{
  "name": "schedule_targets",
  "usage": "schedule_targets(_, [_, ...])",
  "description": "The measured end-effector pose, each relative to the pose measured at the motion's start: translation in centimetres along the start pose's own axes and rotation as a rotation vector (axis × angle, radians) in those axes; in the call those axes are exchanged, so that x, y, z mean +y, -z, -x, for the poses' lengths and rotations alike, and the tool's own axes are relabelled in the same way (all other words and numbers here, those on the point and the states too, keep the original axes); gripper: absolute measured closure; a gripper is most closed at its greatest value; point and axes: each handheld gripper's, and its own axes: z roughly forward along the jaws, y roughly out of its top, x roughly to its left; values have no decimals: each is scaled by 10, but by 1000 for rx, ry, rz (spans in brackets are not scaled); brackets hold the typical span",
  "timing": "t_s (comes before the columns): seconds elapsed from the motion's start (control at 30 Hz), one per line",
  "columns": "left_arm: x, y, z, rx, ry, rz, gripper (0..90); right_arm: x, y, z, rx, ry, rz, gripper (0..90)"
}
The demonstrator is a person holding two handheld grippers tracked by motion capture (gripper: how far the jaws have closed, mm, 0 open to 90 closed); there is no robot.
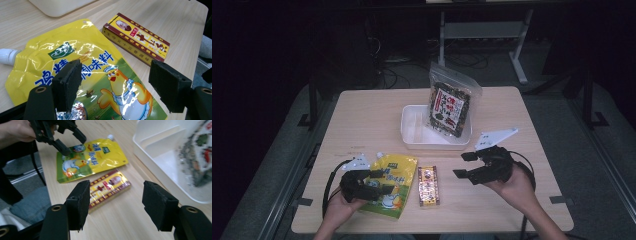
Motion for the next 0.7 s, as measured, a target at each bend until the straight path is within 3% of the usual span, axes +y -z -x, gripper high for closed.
schedule_targets(0.1, [-1, 1, -1, 8, 0, -4, 258, 6, -14, -4, 12, 17, -29, 373])
schedule_targets(0.3, [-3, 4, -4, 29, 9, -7, 258, 15, -40, -4, 62, 6, -57, 352])
schedule_targets(0.43, [-5, 6, -8, 52, 15, -20, 259, 23, -66, 0, 106, -19, -94, 328])
schedule_targets(0.7, [-8, 5, -12, 88, 19, -55, 266, 37, -98, 10, 140, -63, -140, 304])
